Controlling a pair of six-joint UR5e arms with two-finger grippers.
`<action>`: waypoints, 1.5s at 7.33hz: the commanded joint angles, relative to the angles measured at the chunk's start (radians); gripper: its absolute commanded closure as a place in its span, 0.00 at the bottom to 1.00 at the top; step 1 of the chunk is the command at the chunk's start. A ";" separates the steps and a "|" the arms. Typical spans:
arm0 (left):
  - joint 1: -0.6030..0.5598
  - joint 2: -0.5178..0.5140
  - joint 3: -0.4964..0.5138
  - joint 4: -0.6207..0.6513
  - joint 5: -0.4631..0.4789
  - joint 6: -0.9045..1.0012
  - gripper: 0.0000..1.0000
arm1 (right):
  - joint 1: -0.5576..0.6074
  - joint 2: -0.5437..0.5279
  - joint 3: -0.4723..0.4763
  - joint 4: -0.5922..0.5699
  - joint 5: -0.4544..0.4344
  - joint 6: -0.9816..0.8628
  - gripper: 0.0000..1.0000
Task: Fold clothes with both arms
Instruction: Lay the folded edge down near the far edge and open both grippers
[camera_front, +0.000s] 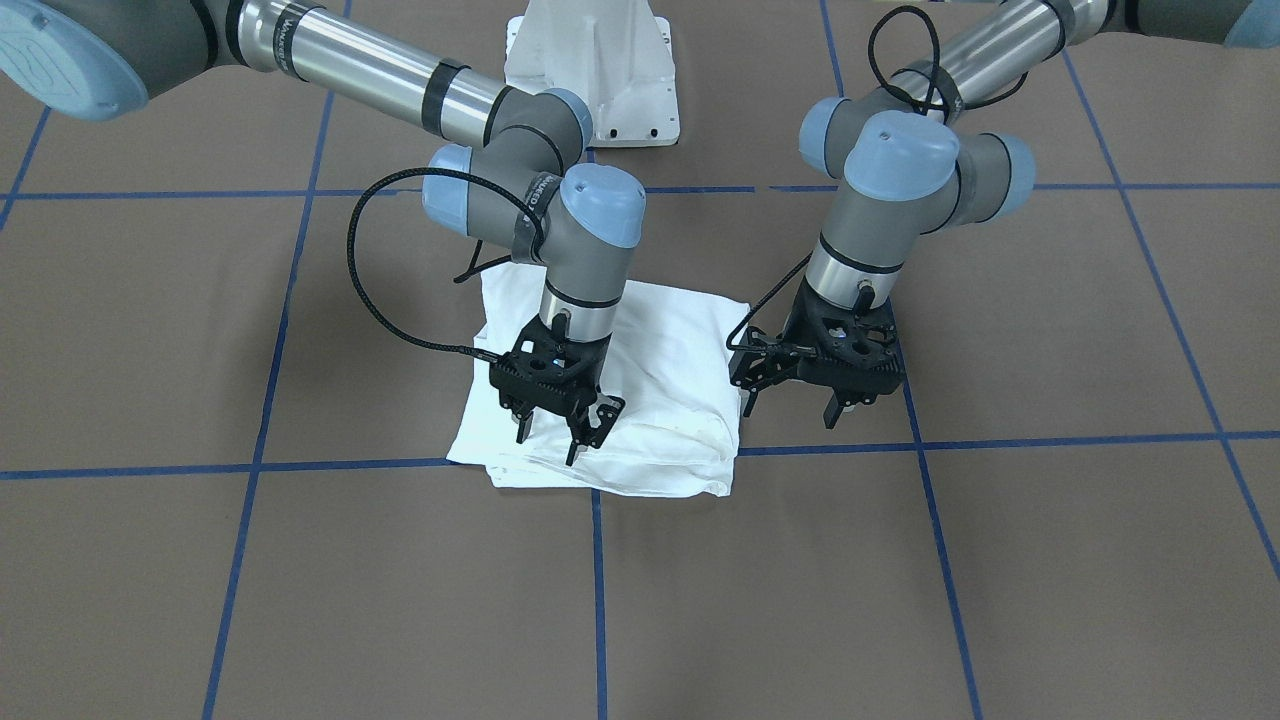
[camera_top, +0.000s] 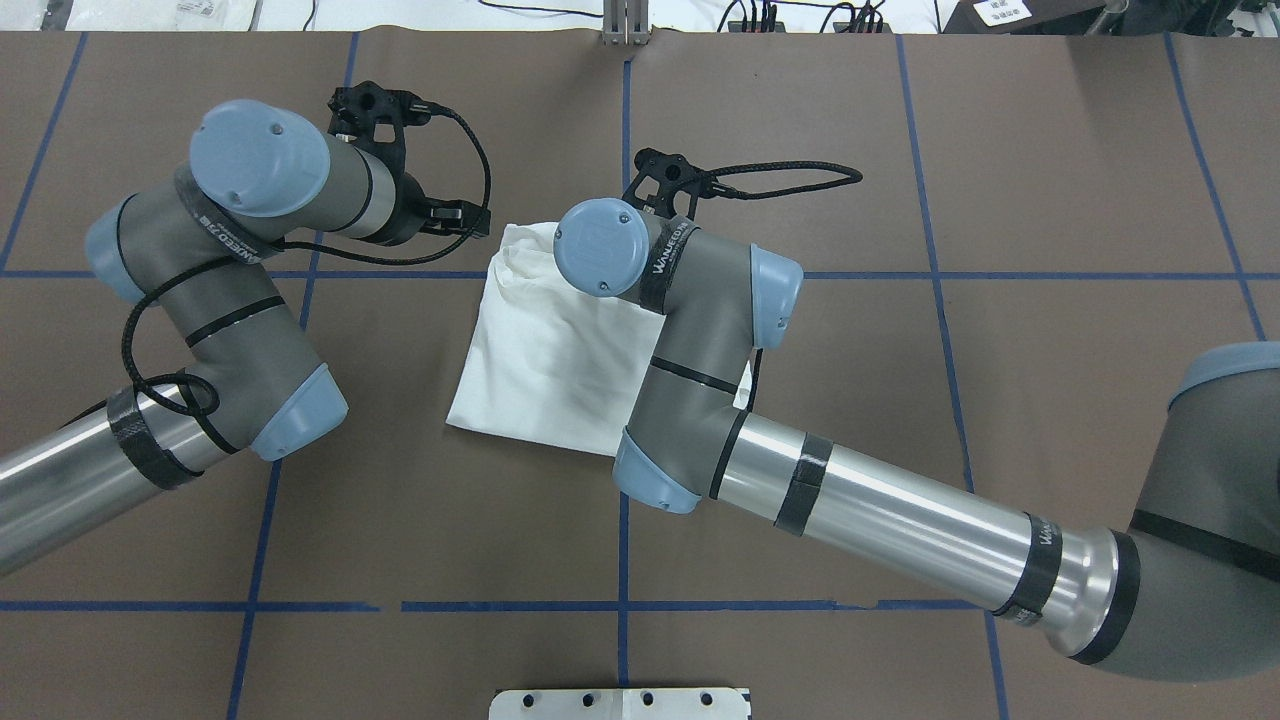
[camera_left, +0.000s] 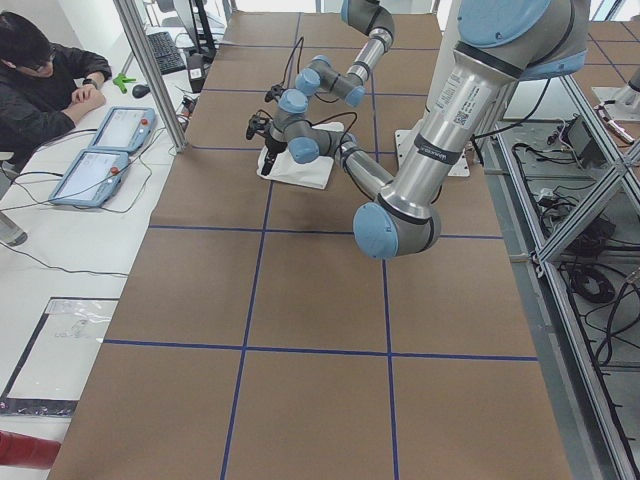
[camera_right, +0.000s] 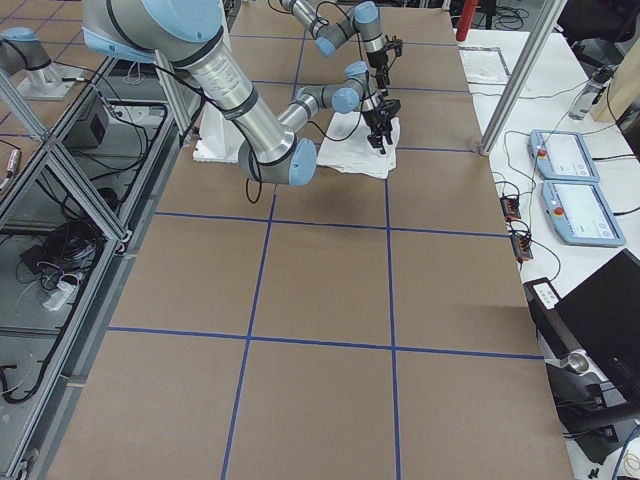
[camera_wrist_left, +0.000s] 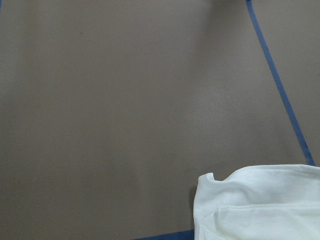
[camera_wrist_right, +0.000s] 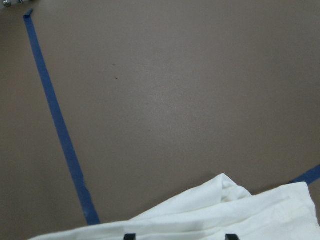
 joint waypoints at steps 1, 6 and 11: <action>0.000 0.002 0.000 -0.009 0.000 -0.001 0.00 | -0.002 -0.001 0.002 -0.031 0.001 -0.014 0.33; 0.000 0.000 0.000 -0.011 0.000 -0.007 0.00 | -0.004 -0.007 0.007 -0.050 0.000 -0.014 1.00; 0.000 0.002 0.000 -0.011 0.000 -0.009 0.00 | 0.022 -0.021 0.050 -0.195 -0.026 -0.071 1.00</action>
